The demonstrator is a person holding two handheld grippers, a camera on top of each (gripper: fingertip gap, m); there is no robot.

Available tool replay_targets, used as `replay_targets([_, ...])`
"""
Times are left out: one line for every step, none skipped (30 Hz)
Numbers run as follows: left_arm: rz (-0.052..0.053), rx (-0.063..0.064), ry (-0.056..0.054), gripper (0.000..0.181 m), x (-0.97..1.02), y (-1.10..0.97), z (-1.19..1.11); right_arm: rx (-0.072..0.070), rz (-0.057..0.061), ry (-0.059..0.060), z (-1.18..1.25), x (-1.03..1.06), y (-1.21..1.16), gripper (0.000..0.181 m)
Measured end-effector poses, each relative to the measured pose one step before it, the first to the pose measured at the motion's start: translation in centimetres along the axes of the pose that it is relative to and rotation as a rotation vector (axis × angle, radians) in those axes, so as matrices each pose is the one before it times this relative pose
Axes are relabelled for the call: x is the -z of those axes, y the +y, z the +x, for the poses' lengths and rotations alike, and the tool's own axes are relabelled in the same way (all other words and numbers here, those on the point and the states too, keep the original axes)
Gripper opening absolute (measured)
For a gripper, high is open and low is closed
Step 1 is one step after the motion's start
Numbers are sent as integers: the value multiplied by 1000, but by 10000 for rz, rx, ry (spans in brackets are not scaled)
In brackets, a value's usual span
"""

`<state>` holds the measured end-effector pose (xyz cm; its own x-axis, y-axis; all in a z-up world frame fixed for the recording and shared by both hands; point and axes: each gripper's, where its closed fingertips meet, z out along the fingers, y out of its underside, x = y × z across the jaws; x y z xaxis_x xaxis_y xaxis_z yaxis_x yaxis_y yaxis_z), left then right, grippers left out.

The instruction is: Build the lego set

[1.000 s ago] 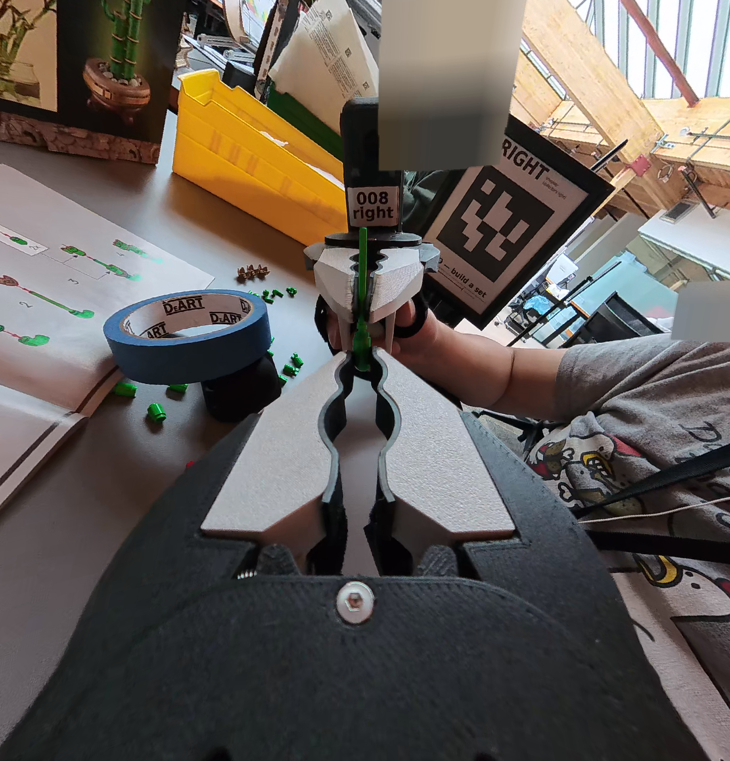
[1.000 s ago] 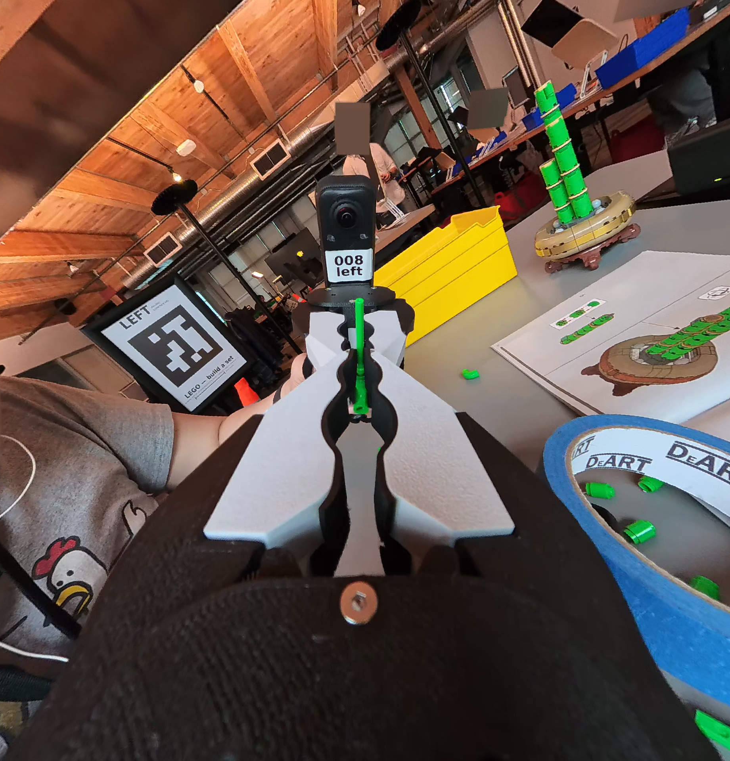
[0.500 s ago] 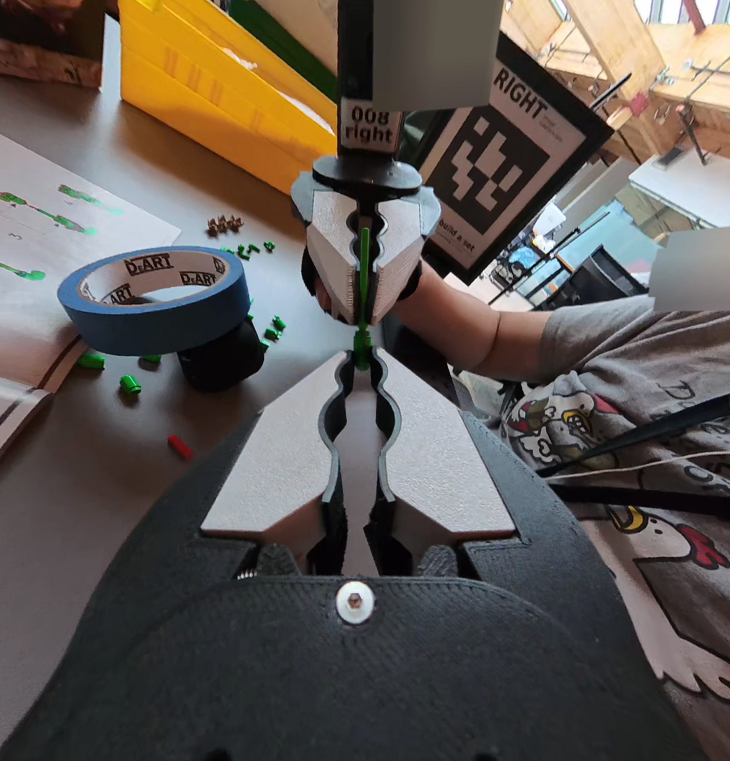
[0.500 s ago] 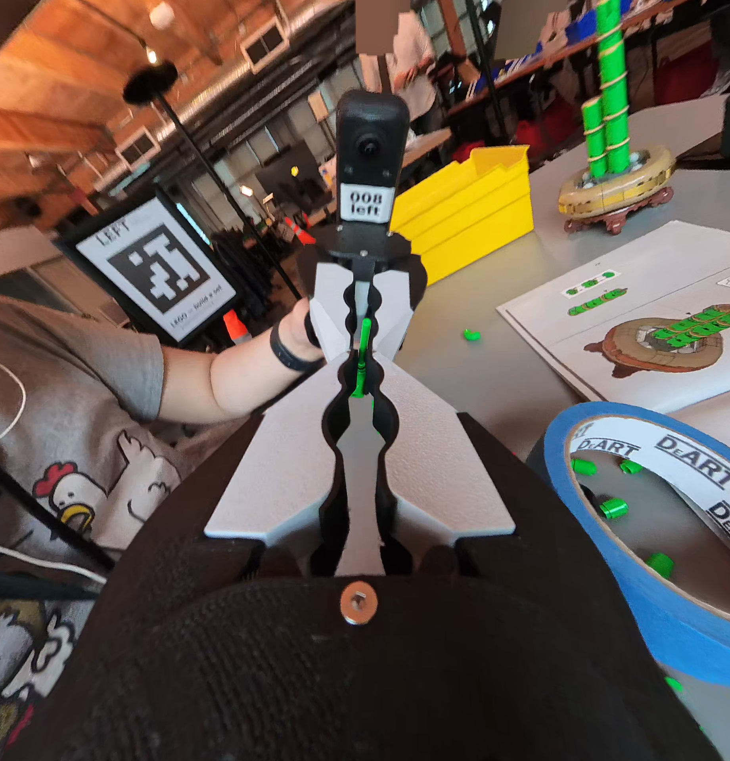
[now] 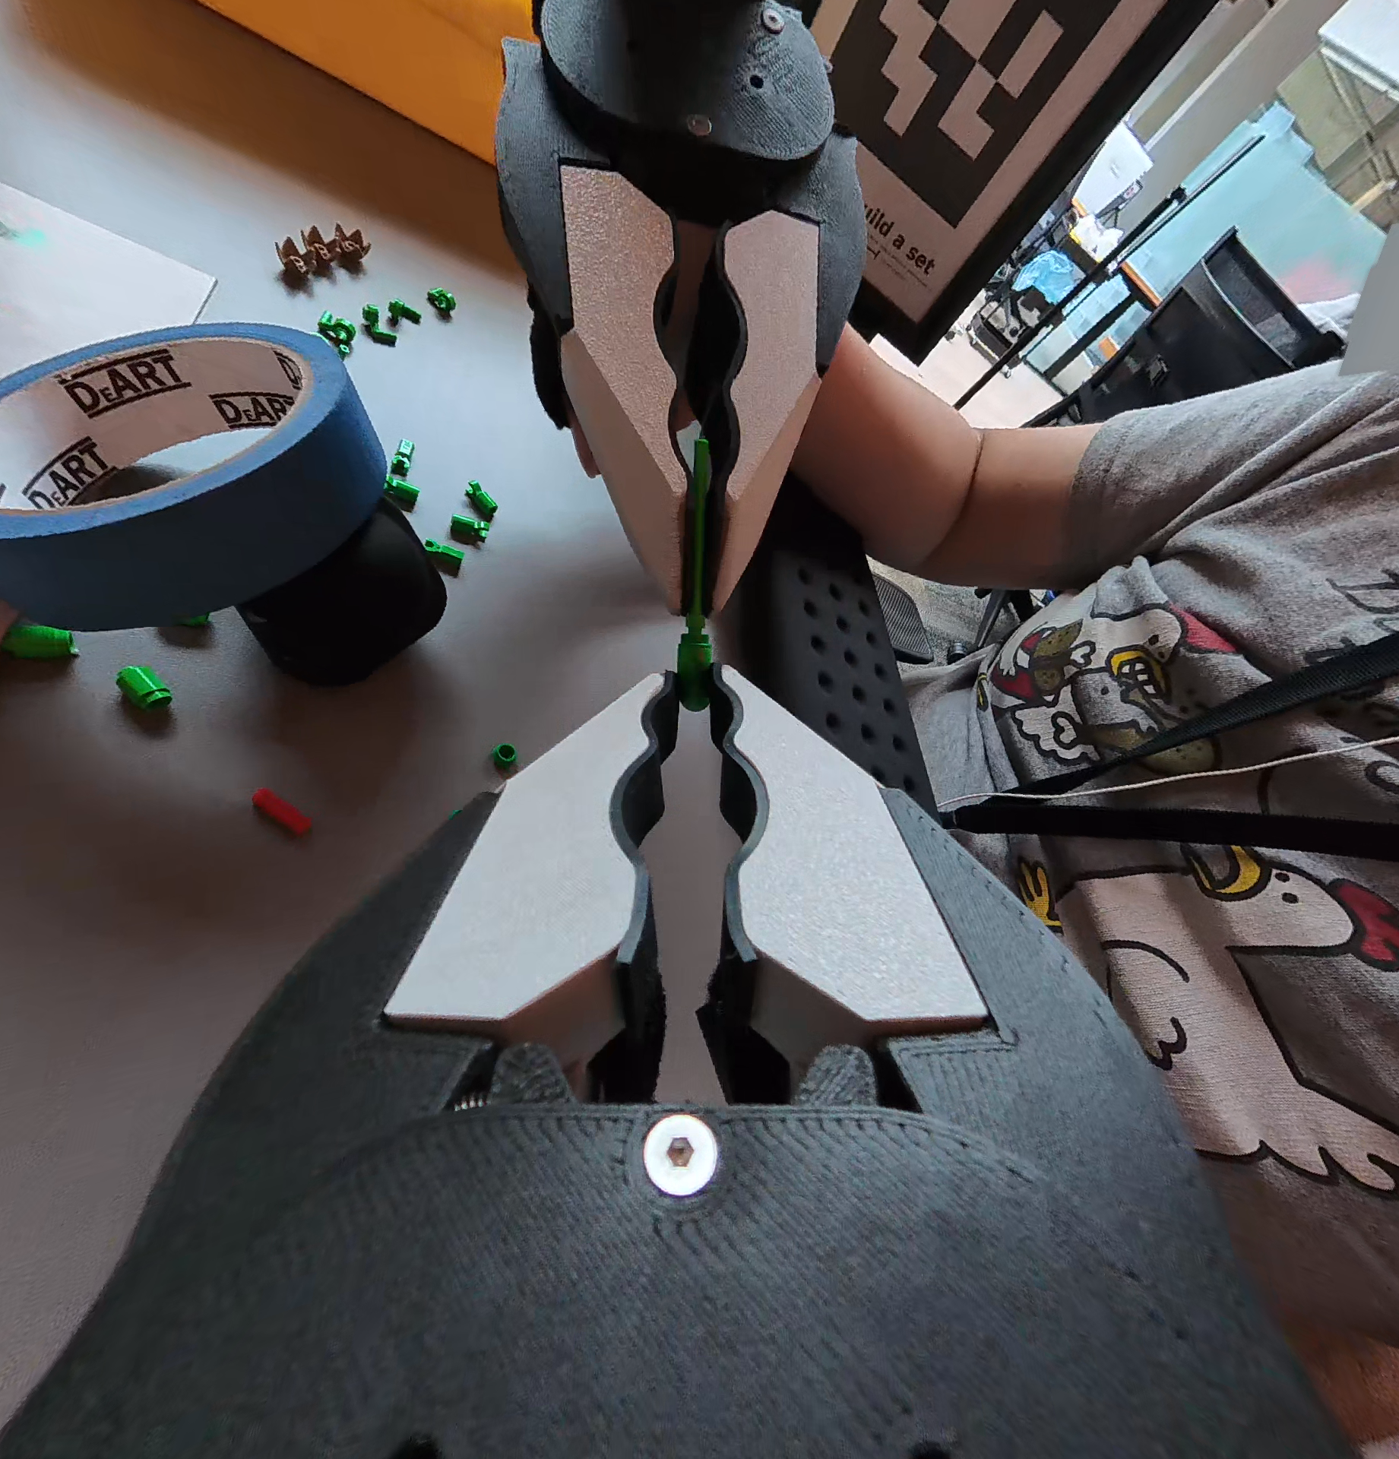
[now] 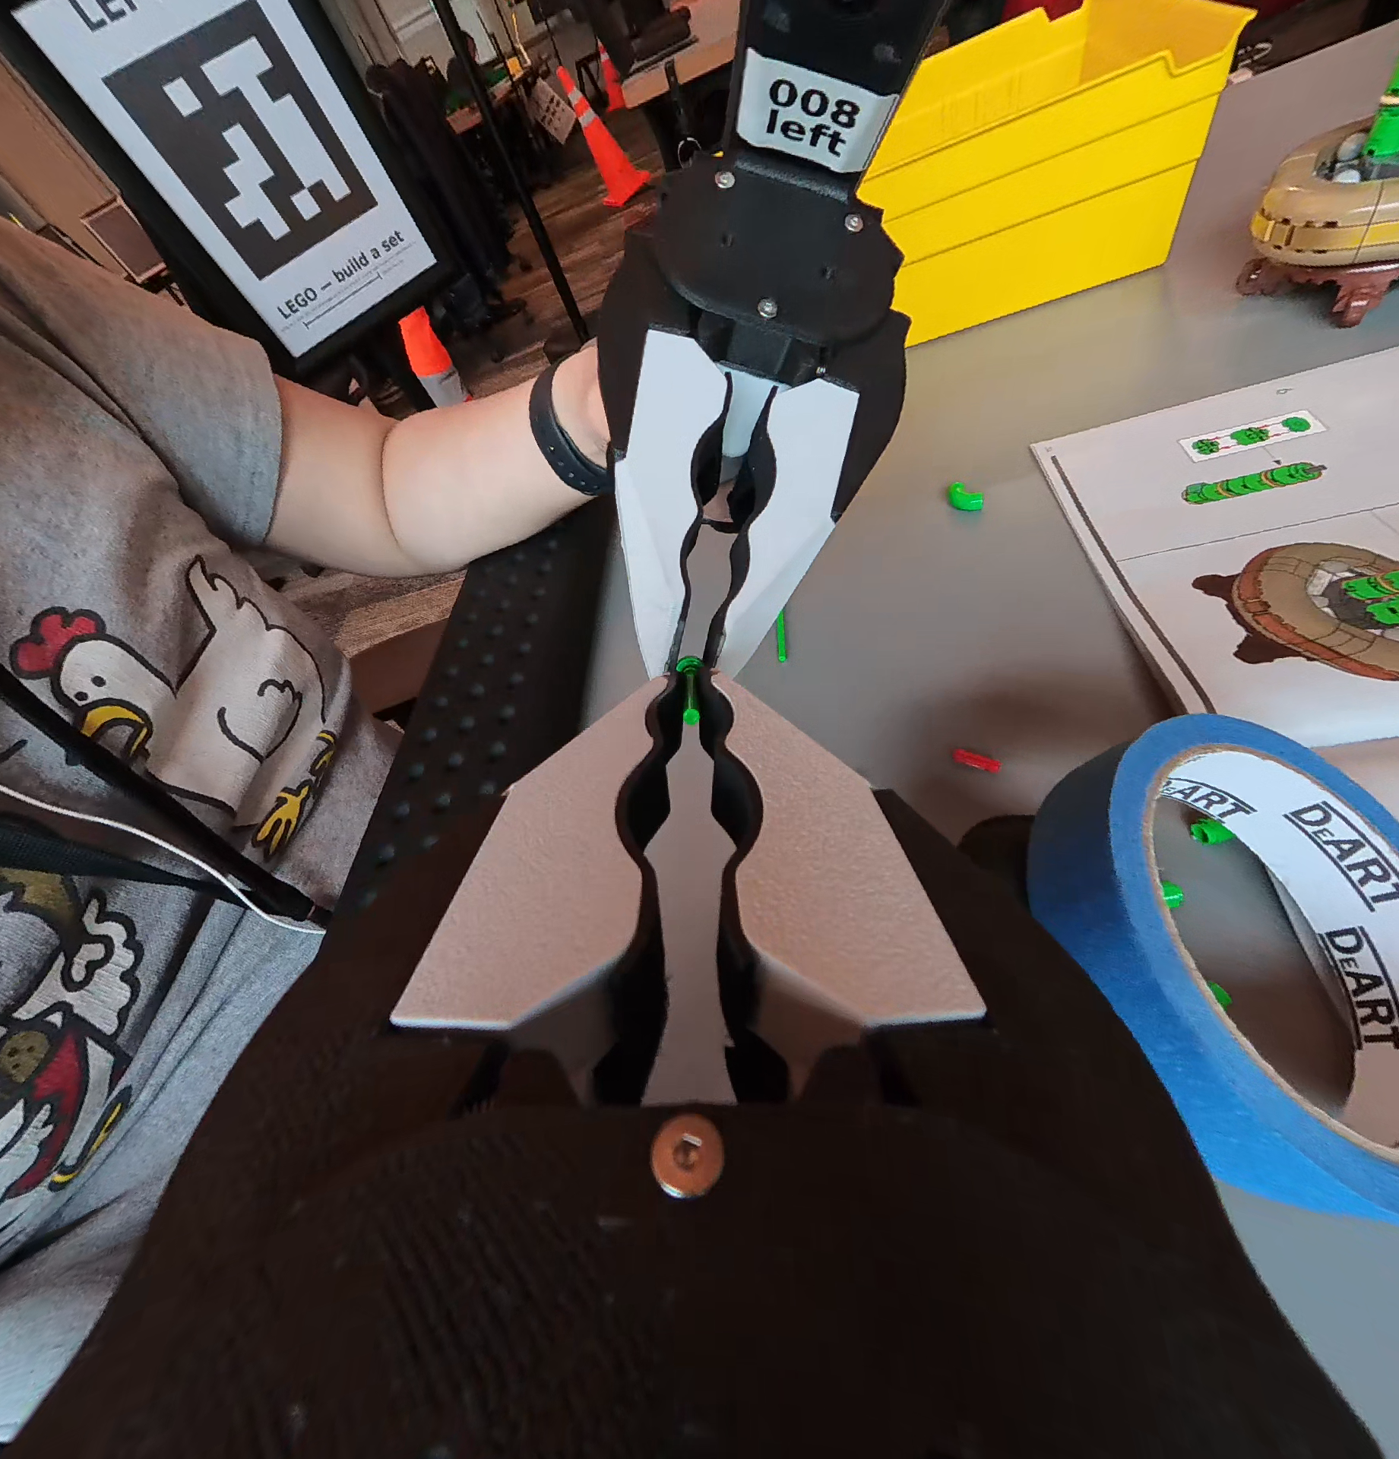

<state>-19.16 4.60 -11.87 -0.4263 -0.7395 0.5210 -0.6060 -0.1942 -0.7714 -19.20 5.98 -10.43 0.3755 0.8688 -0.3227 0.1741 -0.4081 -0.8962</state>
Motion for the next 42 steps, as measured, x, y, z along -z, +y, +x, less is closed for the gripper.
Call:
replay_targets([-53, -21, -36, 6, -2, 70, -44, -10, -1, -11, 1, -42, 57, 2])
replay_targets([-69, -25, -18, 6, -40, 111, -16, -26, -26, -15, 14, -54, 126, 2])
replay_targets([-79, 26, 49, 5, -50, 152, 52, -3, -33, -73, -73, -70, 125, 2])
replay_targets([-59, 76, 59, 5, -31, 147, 16, 8, -33, -30, -45, -99, 131, 2])
replay_targets([8, 111, 53, 5, 24, 89, -65, 42, 16, 41, 41, -95, 55, 2])
replay_targets([34, 118, 43, 5, 24, 39, -84, 29, 42, 87, 95, -60, 82, 2])
replay_targets([26, 51, 76, 5, -16, 22, 2, -37, 65, 43, 30, -17, 55, 2])
replay_targets([-13, -9, 76, 5, -85, 49, 59, -68, 114, 33, -57, 27, 41, 2])
replay_targets([-96, -71, 79, 5, -176, 161, 131, -32, 108, 18, -174, 30, 181, 2])
replay_targets([-164, -108, 46, 5, -280, 296, 125, -20, 96, 26, -243, 16, 322, 2])
replay_targets([-245, -122, 16, 5, -376, 449, 80, -42, 1, 58, -234, -19, 562, 2])
replay_targets([-295, -125, 21, 5, -455, 540, 52, -13, -92, 66, -220, -59, 734, 2])
replay_targets([-316, -170, 32, 5, -483, 538, 54, 22, -118, 39, -251, -87, 740, 2])
replay_targets([-299, -241, -6, 5, -459, 444, 6, 48, -120, 76, -185, -67, 670, 2])
replay_targets([-224, -295, -19, 5, -413, 323, 10, 90, -122, 61, -166, -14, 582, 2])
replay_targets([-104, -326, -15, 5, -357, 165, 67, 131, -73, 46, -157, 40, 429, 2])
replay_targets([-18, -229, -65, 5, -252, 52, -8, 197, 12, 53, -159, 88, 230, 2])
replay_targets([7, -100, -145, 5, -137, 15, -192, 226, 22, 207, 100, 90, 188, 2])
replay_targets([2, -104, -103, 5, -73, 24, -105, 278, -1, 205, 109, 55, 215, 2])
replay_targets([-46, -156, -159, 5, -21, 44, -127, 274, 1, 151, 41, -7, 164, 2])
replay_targets([-91, -167, -183, 5, -7, 84, -122, 267, -17, 187, 93, -42, 145, 2])
replay_targets([-67, -138, -149, 5, -11, 58, -96, 259, -21, 157, 58, -46, 69, 2])
replay_targets([-22, -86, -107, 5, 17, 2, -69, 155, 33, 131, 60, -19, -26, 1])
replay_targets([28, -38, -44, 5, 16, -45, -7, 55, 26, 70, 31, 11, -13, 1])
replay_targets([97, -24, -27, 5, 23, -117, -5, 43, 90, 50, 16, 61, -103, 1])
replay_targets([91, 27, 33, 5, 16, -107, 15, 18, 96, 24, 5, 91, -105, 1])
replay_targets([50, 92, -9, 5, 29, -115, -95, 7, 47, 68, 68, 51, -43, 1])
replay_targets([56, 15, -17, 5, 25, -113, -44, 3, 75, 92, 116, 73, -91, 1])
replay_targets([15, -31, -36, 5, 19, -53, -13, -18, 36, -15, -13, 30, -33, 1])
replay_targets([-23, -67, -72, 5, -16, -9, -11, -10, 15, 8, 19, 14, -14, 1])
replay_targets([-58, -83, -55, 5, -32, 31, 19, 16, -11, -21, -42, -13, 11, 1])
replay_targets([-47, -53, -36, 5, -24, 44, 18, 29, -28, 1, -33, -17, 32, 1])
replay_targets([-26, -10, 1, 5, -6, 19, 23, 37, -9, 7, -28, -26, 7, 1])
replay_targets([-38, 17, 31, 5, -18, 66, 36, 10, -22, -18, -41, -30, 28, 1])
replay_targets([-37, 43, -22, 5, -6, 56, -64, -30, -65, 26, 35, -70, 81, 1])
replay_targets([-23, 12, 12, 5, 5, 25, 28, -4, -28, 25, 21, -43, 28, 1])
replay_targets([-8, -24, 11, 4, 3, -6, 57, -4, 10, -47, -97, -11, -24, 1])
replay_targets([-21, -29, -32, 4, -23, 13, -8, -24, 4, -2, 4, -3, -7, 1])
replay_targets([-68, -27, 6, 4, -47, 80, 53, -20, -40, -20, -31, -38, 53, 1])
replay_targets([-91, -22, 27, 4, -82, 134, 75, 0, -74, -52, -130, -79, 94, 1])
replay_targets([-72, -9, -15, 4, -88, 107, -20, 40, -95, 22, -30, -77, 109, 1])
replay_targets([-30, 2, 23, 4, -72, 32, 49, 10, -43, 0, -16, -39, 58, 1])
